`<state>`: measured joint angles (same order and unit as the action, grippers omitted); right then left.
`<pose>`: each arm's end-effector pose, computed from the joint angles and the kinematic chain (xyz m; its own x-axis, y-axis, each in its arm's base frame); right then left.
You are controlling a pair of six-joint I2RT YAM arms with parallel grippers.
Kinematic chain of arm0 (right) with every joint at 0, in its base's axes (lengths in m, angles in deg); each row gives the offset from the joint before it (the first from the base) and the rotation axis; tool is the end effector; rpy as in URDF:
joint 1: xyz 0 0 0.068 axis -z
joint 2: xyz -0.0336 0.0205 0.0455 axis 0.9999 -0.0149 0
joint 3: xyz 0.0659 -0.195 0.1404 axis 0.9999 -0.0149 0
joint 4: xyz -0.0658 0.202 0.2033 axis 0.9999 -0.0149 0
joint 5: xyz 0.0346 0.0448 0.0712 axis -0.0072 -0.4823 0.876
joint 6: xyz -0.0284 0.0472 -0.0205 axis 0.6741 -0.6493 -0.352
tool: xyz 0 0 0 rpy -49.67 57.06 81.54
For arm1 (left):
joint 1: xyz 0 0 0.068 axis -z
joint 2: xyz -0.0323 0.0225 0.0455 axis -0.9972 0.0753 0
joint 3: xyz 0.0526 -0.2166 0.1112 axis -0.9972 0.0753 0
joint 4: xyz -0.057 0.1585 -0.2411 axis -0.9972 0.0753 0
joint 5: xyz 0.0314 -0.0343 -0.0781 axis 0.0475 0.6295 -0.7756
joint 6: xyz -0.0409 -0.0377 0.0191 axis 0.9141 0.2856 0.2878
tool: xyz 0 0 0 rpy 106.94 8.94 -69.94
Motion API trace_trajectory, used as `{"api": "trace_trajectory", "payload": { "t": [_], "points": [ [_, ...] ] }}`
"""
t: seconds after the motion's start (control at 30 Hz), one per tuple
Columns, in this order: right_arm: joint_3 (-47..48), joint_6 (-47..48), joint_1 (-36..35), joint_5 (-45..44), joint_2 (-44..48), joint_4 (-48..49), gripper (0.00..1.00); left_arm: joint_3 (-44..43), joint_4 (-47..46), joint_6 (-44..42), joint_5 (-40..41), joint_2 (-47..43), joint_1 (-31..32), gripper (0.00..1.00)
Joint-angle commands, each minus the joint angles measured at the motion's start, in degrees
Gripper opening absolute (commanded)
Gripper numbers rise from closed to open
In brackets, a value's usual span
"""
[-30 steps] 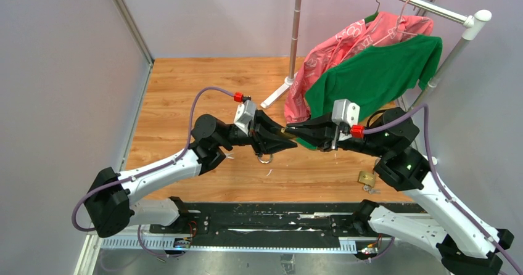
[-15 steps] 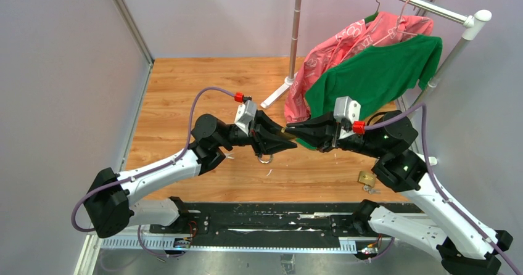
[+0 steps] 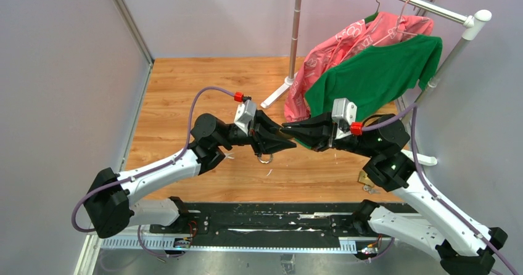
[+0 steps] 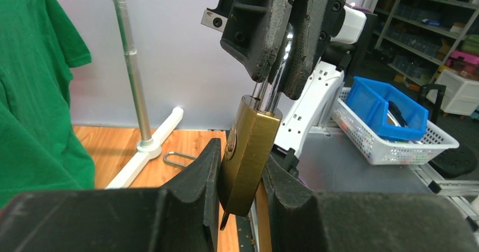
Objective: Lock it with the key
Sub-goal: Lock the lock.
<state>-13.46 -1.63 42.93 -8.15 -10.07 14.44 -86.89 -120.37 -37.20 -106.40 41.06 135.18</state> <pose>0.1357 0.1768 0.4286 0.3010 0.2308 -0.9253 -0.9461 0.1940 -0.2593 0.1777 -0.2533 0.3238 -0.1728 -0.2910 -0.9410 0.9801 -0.1459 -0.1348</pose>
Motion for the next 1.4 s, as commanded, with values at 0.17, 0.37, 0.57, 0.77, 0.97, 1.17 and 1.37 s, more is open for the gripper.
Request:
{"api": "trace_trajectory", "payload": {
  "t": [0.17,0.37,0.57,0.77,0.97,1.17,1.37],
  "points": [
    [-13.1,-3.7,0.2,0.5,-3.6,-8.1,0.00,-6.8,-14.1,4.5,2.9,-3.8,-0.1,0.00],
    [-17.0,-5.2,0.2,-0.9,-1.9,-8.4,0.00,-7.1,-15.1,5.7,3.9,-4.5,-1.0,0.00],
    [-18.4,-6.7,0.2,1.7,-4.4,-4.5,0.00,-8.3,-18.7,7.3,5.9,-3.7,-1.0,0.00],
    [-18.3,-7.6,0.2,2.2,-5.7,-1.7,0.00,-10.1,-19.7,9.0,7.7,-3.9,-1.0,0.00],
    [-19.0,-8.2,-0.3,3.5,-8.4,0.3,0.00,-10.3,-19.8,9.9,8.8,-3.8,-1.0,0.00],
    [-22.0,-9.2,-0.7,2.5,-8.9,4.4,0.00,-10.9,-20.7,11.2,9.5,-3.6,-1.0,0.00],
    [-24.1,-9.3,-0.8,2.0,-9.0,5.4,0.00,-11.5,-20.9,11.4,9.5,-4.2,-1.0,0.00]
  ]
}}
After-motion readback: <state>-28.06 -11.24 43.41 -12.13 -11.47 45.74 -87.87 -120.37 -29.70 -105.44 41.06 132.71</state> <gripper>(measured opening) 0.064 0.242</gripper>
